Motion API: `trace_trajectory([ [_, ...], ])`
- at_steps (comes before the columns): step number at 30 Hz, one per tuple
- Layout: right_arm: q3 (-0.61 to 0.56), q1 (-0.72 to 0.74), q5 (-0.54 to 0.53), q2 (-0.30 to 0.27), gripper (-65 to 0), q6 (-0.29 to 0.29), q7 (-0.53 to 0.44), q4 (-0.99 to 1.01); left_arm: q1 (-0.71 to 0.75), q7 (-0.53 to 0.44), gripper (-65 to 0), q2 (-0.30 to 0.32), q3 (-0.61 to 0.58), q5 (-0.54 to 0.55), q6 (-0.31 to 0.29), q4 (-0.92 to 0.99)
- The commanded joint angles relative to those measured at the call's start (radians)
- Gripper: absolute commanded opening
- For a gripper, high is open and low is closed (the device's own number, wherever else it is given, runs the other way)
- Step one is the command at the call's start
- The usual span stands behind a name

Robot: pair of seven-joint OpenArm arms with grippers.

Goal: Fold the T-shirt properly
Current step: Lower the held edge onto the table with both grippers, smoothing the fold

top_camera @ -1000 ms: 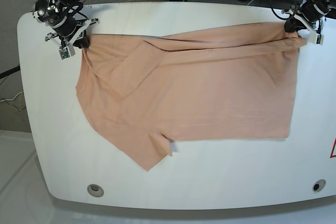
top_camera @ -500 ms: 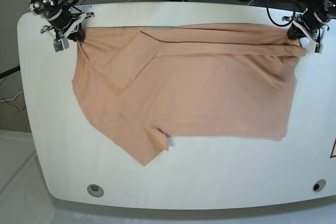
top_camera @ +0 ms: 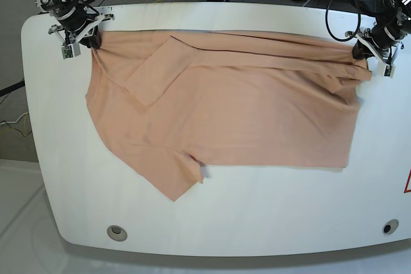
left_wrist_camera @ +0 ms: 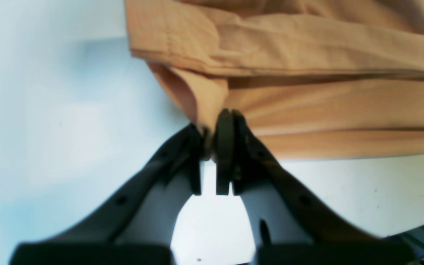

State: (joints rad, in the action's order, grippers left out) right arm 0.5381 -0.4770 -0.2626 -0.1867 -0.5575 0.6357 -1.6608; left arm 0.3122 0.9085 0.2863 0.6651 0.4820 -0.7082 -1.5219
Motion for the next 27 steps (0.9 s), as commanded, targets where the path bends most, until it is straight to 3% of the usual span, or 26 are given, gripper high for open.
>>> trace_trajectory([
  [1, -0.002, -0.033, 0.128, 0.013, -65.0, 0.024, 0.169, 0.026, -0.003, -0.009, -62.0, 0.023, 0.006, -0.010, 0.010, -0.015],
  [13, -0.002, -0.053, 0.228, 0.079, -65.0, 0.023, 0.166, 0.026, 0.046, -0.009, -62.0, 0.018, 0.008, -0.010, 0.010, -0.013],
  [27, -0.002, -0.067, 0.243, 0.079, -65.0, 0.023, 0.164, 0.026, 0.089, -0.009, -62.0, 0.018, 0.011, -0.010, 0.010, -0.009],
])
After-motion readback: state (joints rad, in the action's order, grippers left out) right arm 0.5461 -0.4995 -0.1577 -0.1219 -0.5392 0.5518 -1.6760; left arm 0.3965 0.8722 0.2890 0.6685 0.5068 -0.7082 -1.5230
